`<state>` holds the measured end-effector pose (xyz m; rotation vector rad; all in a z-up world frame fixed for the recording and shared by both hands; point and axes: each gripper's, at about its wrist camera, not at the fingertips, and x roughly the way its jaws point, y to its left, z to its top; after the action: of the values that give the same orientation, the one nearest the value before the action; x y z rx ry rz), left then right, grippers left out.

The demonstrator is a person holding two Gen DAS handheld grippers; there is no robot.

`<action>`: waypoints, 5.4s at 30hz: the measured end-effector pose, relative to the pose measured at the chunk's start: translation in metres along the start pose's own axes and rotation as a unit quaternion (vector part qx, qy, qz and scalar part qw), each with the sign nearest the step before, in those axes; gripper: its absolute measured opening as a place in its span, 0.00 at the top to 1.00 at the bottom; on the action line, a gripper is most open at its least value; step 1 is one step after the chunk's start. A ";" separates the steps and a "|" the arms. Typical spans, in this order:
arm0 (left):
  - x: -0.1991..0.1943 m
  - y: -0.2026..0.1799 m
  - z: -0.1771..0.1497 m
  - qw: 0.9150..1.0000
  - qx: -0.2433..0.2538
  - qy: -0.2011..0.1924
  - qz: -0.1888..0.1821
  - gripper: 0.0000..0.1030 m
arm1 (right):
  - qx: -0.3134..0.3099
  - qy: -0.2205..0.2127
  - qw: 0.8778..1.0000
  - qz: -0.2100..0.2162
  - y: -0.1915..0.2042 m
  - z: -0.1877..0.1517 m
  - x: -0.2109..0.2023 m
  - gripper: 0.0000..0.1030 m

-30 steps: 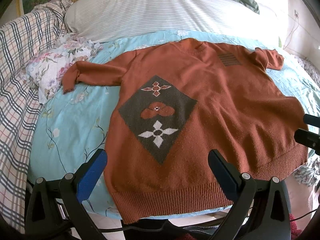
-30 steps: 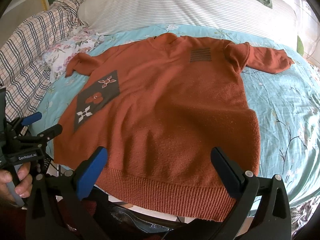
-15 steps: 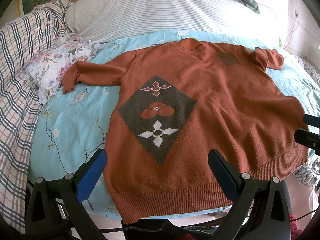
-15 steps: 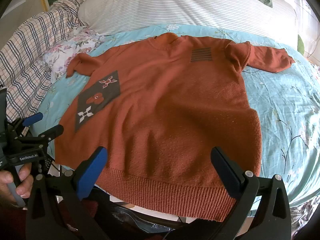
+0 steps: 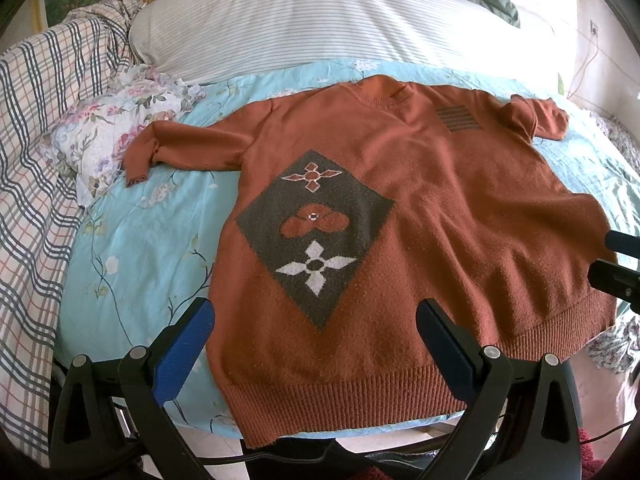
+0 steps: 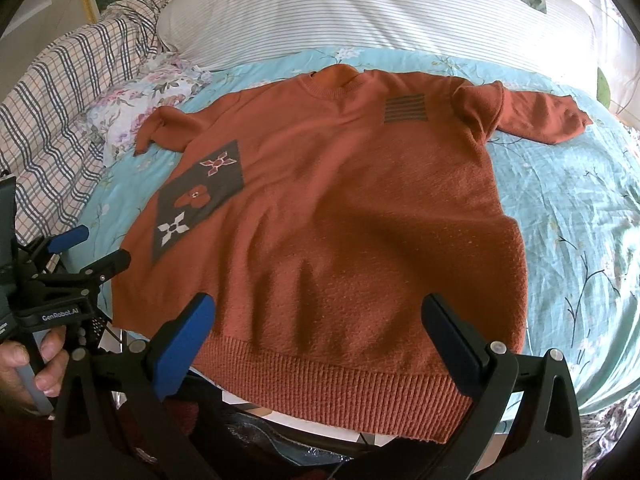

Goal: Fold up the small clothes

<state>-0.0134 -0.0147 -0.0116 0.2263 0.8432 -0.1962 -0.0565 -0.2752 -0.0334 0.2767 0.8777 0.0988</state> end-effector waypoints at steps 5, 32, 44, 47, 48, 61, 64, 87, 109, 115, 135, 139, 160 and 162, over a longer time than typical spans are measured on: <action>-0.001 0.000 0.000 1.000 0.000 0.001 -0.001 0.02 | 0.000 0.001 1.000 0.000 -0.001 0.000 0.000 0.00; 0.020 -0.002 0.009 1.000 0.004 0.014 -0.013 0.02 | 0.024 0.002 1.000 0.005 -0.014 0.011 0.008 0.00; 0.050 0.003 0.038 0.999 -0.021 0.026 -0.014 0.02 | 0.095 -0.038 0.994 -0.029 -0.115 0.065 0.011 0.00; 0.061 0.003 0.047 0.999 -0.028 0.036 -0.021 0.02 | 0.124 -0.052 0.990 -0.044 -0.156 0.091 0.015 0.00; 0.064 0.003 0.050 0.999 -0.029 0.039 -0.023 0.02 | 0.135 -0.057 0.988 -0.050 -0.171 0.100 0.017 0.01; 0.108 -0.012 0.074 0.996 -0.024 0.076 -0.039 0.02 | 0.301 -0.097 0.942 -0.108 -0.368 0.229 0.087 0.28; 0.118 -0.017 0.075 0.996 -0.018 0.084 -0.035 0.02 | 0.326 -0.100 0.932 -0.120 -0.397 0.248 0.103 0.31; 0.139 -0.029 0.084 0.992 -0.027 0.096 -0.071 0.02 | 0.234 -0.095 0.968 -0.004 -0.335 0.294 0.120 0.94; 0.116 0.045 0.063 0.986 -0.131 0.064 -0.075 0.02 | 0.016 0.031 0.951 0.306 0.041 0.256 0.223 0.94; 0.127 0.066 0.070 0.981 -0.158 0.062 -0.096 0.02 | 0.013 0.070 0.941 0.330 0.056 0.234 0.238 0.63; 0.297 0.062 0.229 0.943 -0.085 0.173 -0.272 0.28 | 0.143 -0.028 0.961 0.233 -0.074 0.161 0.111 0.41; 0.284 0.048 0.226 0.959 -0.033 0.141 -0.243 0.94 | 0.155 -0.037 0.960 0.231 -0.087 0.155 0.103 0.41; 0.282 0.054 0.213 0.963 -0.026 0.130 -0.233 0.82 | 0.192 -0.061 0.963 0.179 -0.137 0.151 0.087 0.41; 0.274 0.042 0.211 0.972 0.012 0.118 -0.205 0.97 | 0.191 -0.066 0.965 0.167 -0.144 0.155 0.085 0.41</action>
<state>0.3258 -0.0550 -0.0779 0.0948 1.1197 -0.5760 0.1133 -0.4269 -0.0428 0.7837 0.7066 0.2227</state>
